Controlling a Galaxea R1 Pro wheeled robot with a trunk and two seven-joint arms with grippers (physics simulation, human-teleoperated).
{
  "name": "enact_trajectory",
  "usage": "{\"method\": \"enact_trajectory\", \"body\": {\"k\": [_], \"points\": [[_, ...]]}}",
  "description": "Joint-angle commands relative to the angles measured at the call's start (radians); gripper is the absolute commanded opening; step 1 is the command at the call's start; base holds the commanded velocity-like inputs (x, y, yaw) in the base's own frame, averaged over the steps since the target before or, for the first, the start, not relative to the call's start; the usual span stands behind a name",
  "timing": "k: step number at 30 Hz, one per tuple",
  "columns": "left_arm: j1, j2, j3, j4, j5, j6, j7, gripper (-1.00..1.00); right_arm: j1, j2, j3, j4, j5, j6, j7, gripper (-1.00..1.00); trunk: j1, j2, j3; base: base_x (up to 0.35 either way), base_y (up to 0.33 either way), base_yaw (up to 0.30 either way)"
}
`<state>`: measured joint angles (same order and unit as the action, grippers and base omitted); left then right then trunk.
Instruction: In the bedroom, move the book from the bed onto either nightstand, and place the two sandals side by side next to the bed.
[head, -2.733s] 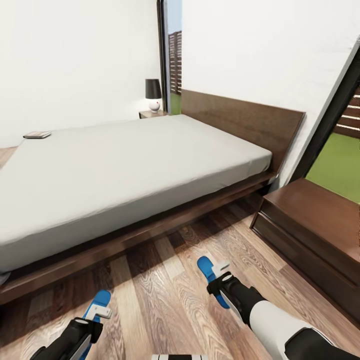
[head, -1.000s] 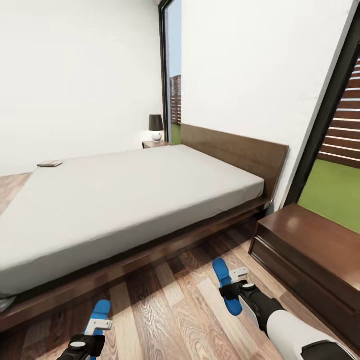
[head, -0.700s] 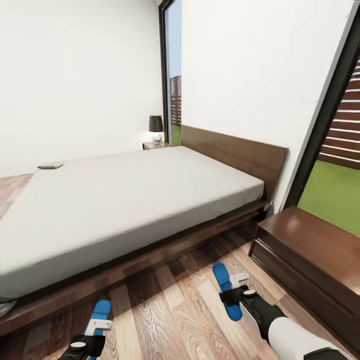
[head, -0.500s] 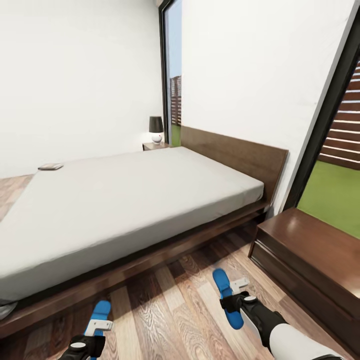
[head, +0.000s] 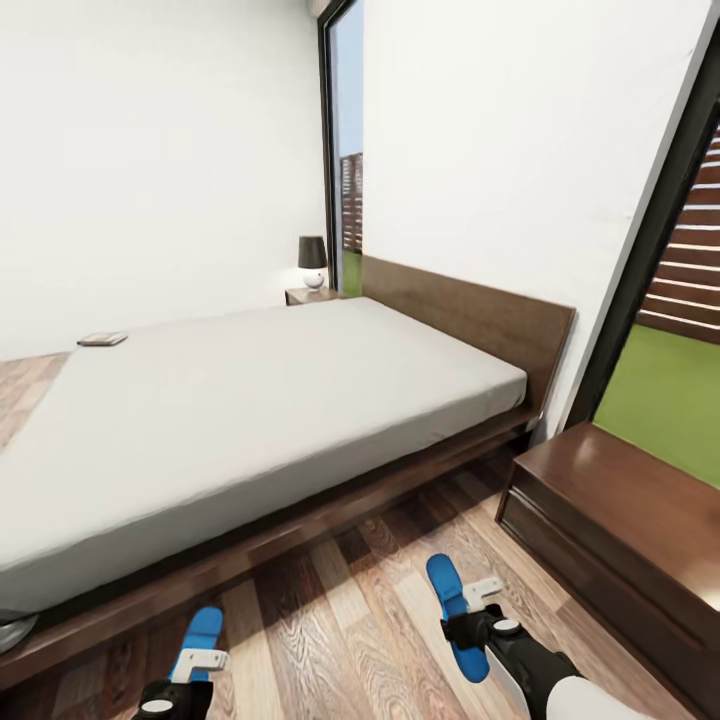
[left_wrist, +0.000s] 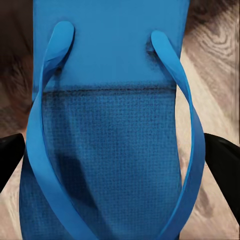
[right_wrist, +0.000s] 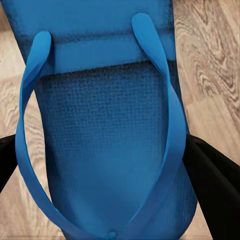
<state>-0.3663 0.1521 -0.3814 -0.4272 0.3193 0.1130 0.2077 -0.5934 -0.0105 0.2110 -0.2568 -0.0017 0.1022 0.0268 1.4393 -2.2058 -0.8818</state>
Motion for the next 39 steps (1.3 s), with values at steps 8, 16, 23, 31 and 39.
{"method": "enact_trajectory", "body": {"k": [8,16,23,31,39], "points": [[0.0,-0.023,-0.009,0.011,0.005,-0.016,0.008,-1.0,0.013,-0.002,0.002,0.019,0.005,-0.012,0.002,-1.0,-0.031,0.056,0.024,0.0,0.0,0.0],[0.0,-0.026,-0.009,0.013,0.004,-0.018,0.007,-1.0,0.015,-0.002,0.002,0.023,0.003,-0.015,0.002,-1.0,-0.062,0.112,0.049,0.0,0.0,0.0],[0.0,-0.028,-0.01,0.014,0.002,-0.017,0.007,-1.0,0.03,-0.005,0.0,0.031,0.001,-0.019,0.002,-1.0,-0.088,0.161,0.071,0.0,0.0,0.0],[0.0,-0.05,-0.01,0.038,0.001,-0.018,0.008,-1.0,0.084,-0.024,-0.004,0.039,0.0,-0.048,0.001,-1.0,-0.119,0.217,0.096,0.0,0.0,0.0],[0.0,-0.06,-0.009,0.168,0.003,-0.108,0.008,-1.0,0.09,-0.041,-0.005,0.064,-0.001,-0.054,0.001,-1.0,-0.15,0.273,0.121,0.0,0.0,0.0]]}}
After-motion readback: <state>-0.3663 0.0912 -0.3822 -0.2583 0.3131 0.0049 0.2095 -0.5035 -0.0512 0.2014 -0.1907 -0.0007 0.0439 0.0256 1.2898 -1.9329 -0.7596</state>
